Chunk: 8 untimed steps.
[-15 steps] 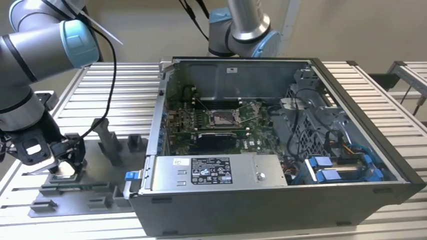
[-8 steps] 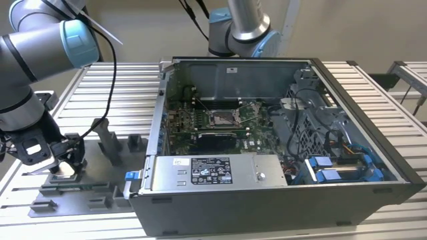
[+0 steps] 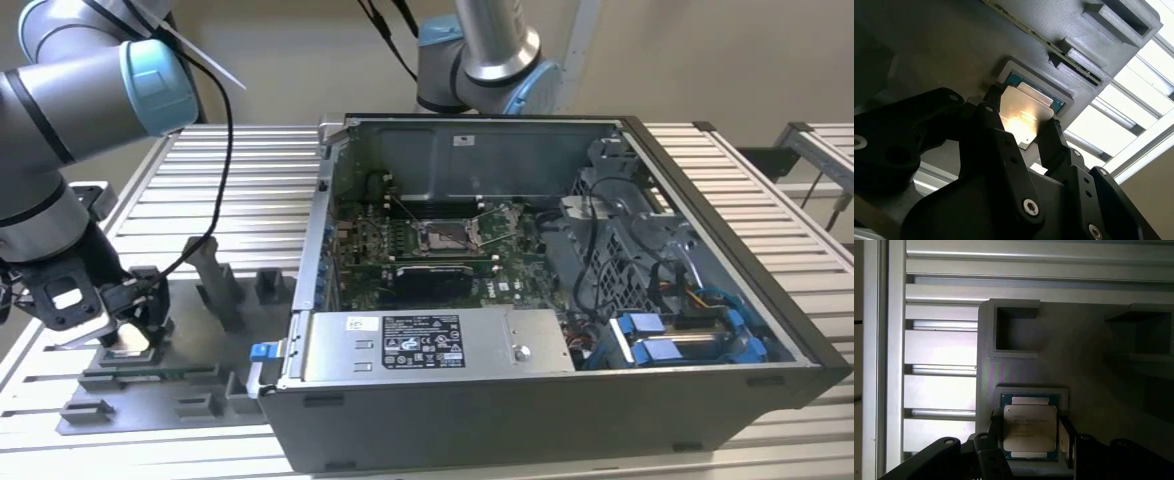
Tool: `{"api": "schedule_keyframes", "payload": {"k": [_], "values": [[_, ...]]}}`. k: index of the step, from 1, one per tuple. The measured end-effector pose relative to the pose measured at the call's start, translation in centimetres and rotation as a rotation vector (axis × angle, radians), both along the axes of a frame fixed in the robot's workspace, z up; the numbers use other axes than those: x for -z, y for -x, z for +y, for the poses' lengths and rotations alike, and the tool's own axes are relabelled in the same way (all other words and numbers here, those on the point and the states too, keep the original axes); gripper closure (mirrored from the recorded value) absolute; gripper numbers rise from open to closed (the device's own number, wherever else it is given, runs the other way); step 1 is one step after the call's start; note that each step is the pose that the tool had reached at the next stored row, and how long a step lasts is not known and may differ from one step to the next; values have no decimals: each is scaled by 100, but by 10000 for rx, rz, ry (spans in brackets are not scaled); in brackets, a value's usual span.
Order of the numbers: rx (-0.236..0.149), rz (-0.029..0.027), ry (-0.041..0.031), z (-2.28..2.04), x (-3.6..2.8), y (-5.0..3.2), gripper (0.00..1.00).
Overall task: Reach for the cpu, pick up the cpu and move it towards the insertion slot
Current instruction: 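Pick up the cpu and move it towards the insertion slot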
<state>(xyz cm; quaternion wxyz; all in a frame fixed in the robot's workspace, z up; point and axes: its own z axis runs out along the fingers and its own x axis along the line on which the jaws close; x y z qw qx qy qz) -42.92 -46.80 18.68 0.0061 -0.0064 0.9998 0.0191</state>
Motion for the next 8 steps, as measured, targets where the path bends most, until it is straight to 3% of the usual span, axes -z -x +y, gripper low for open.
{"api": "schedule_keyframes", "payload": {"k": [8], "values": [[0,1,1,0,-21,0,100]]}}
